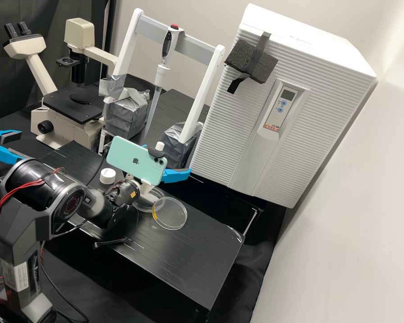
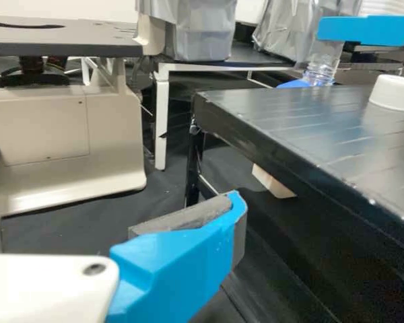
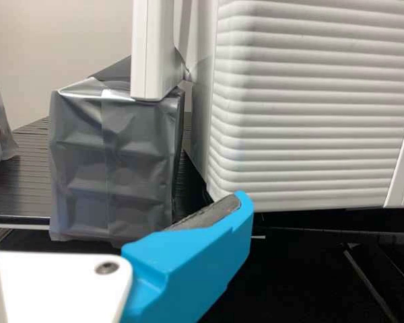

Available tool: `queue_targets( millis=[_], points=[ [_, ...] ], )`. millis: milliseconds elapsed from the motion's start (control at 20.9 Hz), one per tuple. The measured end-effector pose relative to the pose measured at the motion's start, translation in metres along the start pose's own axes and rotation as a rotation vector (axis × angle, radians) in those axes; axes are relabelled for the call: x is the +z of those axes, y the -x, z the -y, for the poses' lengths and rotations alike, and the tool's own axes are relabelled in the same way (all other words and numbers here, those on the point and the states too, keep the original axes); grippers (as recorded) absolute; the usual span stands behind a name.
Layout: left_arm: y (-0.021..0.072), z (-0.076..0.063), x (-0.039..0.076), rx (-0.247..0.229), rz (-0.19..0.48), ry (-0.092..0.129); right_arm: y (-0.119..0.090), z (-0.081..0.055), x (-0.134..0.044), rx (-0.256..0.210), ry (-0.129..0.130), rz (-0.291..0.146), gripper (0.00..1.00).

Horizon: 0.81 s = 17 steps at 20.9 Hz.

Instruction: Close the bottle

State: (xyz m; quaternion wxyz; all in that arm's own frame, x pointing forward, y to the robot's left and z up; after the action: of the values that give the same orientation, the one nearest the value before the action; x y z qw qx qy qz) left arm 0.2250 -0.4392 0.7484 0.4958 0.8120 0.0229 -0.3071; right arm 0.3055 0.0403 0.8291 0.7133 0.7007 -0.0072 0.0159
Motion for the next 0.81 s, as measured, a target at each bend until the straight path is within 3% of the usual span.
queue_targets(
  millis=[527,719,815],
  points=[
    [-0.0030,-0.002,0.002,0.000,0.023,-0.015,0.008,-0.002,-0.002,0.005,0.000,-0.005,1.00],
    [-0.0043,-0.001,0.005,-0.006,0.035,-0.017,0.032,-0.012,-0.015,0.034,-0.024,-0.061,1.00],
    [-0.0056,0.000,0.005,-0.012,0.039,-0.015,0.044,-0.013,-0.025,0.041,-0.029,-0.123,1.00]
  ],
)
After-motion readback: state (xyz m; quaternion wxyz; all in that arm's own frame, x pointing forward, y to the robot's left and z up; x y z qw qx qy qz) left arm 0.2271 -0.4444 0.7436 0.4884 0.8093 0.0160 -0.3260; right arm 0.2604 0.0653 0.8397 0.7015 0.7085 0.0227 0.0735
